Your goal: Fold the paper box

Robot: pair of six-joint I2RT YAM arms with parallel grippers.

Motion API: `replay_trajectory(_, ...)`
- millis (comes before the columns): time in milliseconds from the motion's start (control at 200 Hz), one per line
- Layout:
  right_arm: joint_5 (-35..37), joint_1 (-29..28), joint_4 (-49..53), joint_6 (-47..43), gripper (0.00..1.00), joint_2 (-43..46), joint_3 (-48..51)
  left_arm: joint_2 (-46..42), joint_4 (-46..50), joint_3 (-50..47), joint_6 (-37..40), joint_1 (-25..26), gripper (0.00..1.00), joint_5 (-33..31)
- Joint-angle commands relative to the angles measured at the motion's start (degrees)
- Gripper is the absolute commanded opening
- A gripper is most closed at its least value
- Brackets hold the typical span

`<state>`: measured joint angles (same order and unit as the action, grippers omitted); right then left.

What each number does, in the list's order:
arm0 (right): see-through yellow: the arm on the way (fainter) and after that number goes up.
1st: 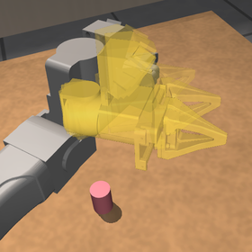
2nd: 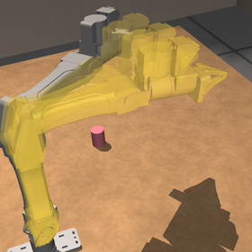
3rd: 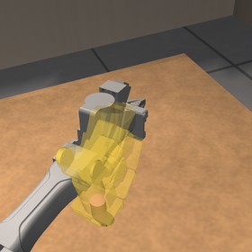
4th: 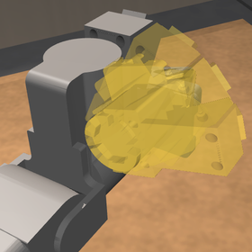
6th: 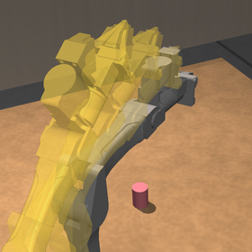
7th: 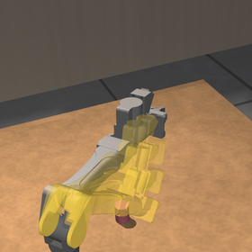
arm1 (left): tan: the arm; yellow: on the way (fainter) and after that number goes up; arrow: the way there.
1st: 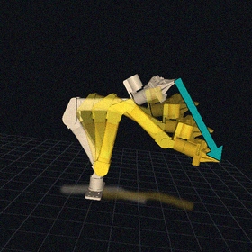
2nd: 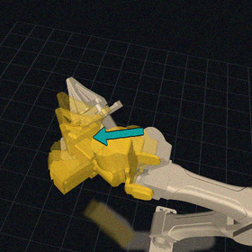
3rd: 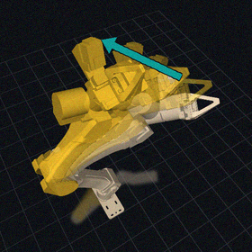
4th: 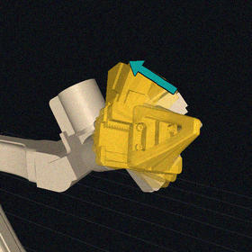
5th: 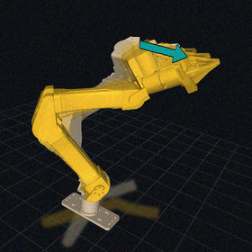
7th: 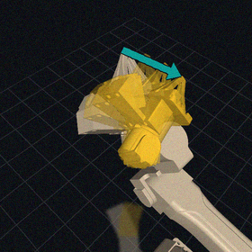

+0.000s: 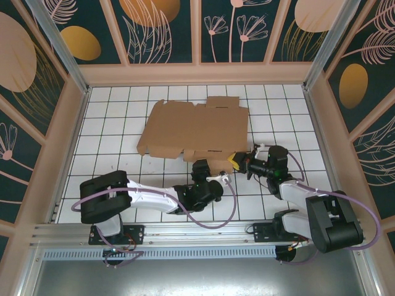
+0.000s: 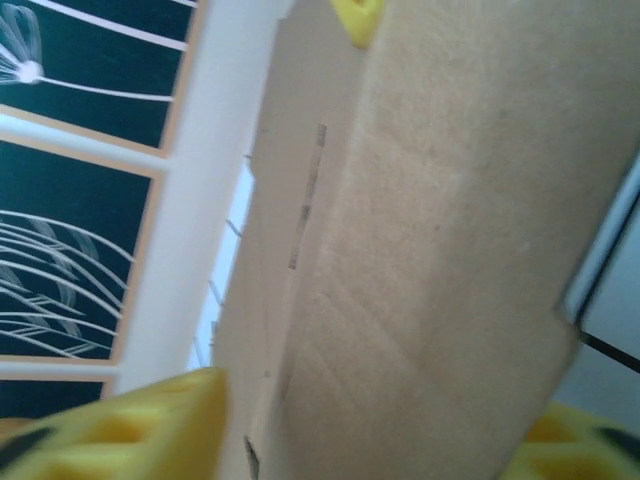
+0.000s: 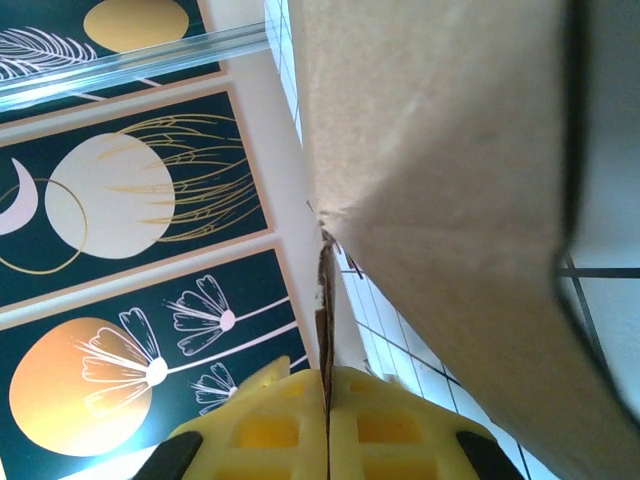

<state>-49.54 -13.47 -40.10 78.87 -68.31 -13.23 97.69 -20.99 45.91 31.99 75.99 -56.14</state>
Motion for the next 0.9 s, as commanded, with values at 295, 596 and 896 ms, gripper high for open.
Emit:
replay_trajectory(295,-0.7,1.1,6.1,-3.1,0.44,6.8,-6.6,-3.9,-2.3,1.2,1.9,0.2,0.00,-4.2)
replay_trajectory(596,21.1,4.9,52.9,-29.4,0.67,20.3,-37.1,-10.5,14.0,13.6,-10.7,-2.2,0.00,-0.2)
replay_trajectory(896,43.7,4.0,66.1,-40.5,0.66,23.3,-63.6,-14.7,33.3,41.6,-30.1,-5.5,0.00,16.9)
